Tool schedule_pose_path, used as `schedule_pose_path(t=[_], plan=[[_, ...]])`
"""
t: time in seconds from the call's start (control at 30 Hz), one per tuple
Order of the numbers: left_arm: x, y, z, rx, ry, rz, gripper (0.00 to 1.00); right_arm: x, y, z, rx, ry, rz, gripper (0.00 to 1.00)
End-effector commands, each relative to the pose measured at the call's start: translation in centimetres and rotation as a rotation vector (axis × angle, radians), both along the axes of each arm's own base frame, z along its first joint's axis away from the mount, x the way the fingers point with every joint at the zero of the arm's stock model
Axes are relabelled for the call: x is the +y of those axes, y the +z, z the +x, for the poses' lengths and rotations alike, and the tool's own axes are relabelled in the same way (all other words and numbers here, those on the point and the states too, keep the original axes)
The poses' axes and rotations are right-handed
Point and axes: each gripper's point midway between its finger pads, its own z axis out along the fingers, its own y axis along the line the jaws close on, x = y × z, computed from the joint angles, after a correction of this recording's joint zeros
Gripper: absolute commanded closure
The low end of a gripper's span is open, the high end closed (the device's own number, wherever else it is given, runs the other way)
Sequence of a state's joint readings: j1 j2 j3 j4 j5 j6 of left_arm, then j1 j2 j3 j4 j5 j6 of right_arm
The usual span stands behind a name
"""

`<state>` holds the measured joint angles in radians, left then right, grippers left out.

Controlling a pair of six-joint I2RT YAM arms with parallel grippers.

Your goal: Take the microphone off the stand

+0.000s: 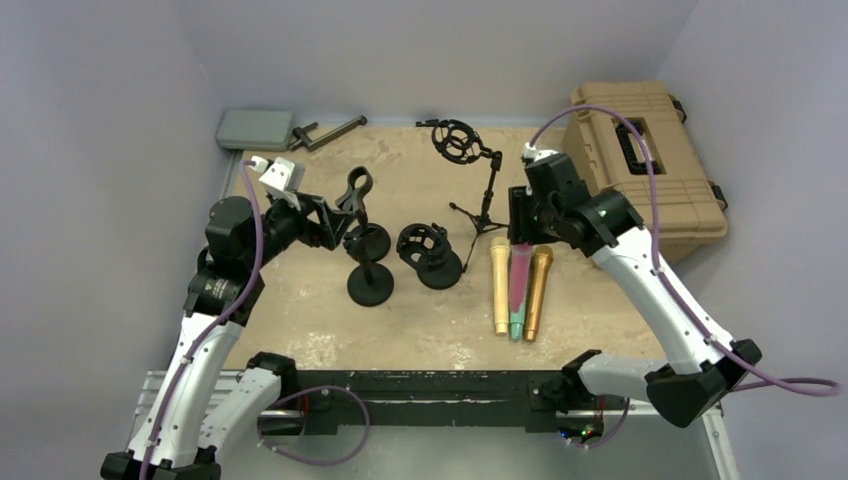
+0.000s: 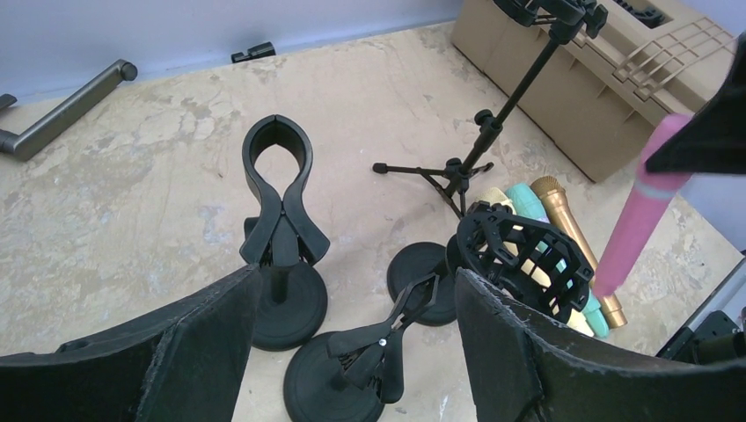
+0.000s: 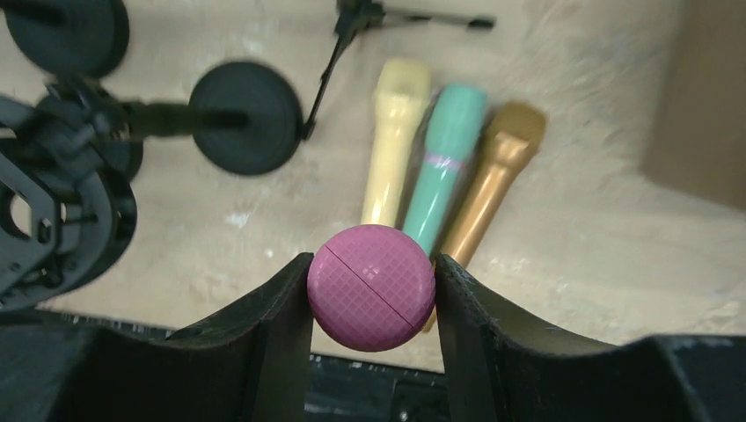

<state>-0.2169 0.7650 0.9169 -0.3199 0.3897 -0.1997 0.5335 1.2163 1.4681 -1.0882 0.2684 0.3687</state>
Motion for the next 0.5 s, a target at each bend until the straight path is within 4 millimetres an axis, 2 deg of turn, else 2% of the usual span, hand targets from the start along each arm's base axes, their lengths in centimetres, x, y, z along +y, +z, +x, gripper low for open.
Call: schedule_pose_path(t=[0.0,0.13,0.23,0.47], plan=[[-0.3,1.6,-0.2,-0.055,-0.013,-0.016,0.22,4.3,-2.9,-2.7,0.146,0.143,0.196,1.00],[-0.3,1.4,-0.1,-0.050,-0.010,-0.013,0.22,6.5,-6.5,-2.8,0.225,0.185,0.268,1.00],[-0.3,1.3,-0.1,-0.049,-0.009,-0.006,0.22,7.3,-8.3,-1.6,0.214,0.183,0.283,1.00],[-0.4,1.1,-0.1,-0.044,-0.012,0.002,0.22,6.1,-11.8,2.6,0.129,0.063,0.174,1.00]])
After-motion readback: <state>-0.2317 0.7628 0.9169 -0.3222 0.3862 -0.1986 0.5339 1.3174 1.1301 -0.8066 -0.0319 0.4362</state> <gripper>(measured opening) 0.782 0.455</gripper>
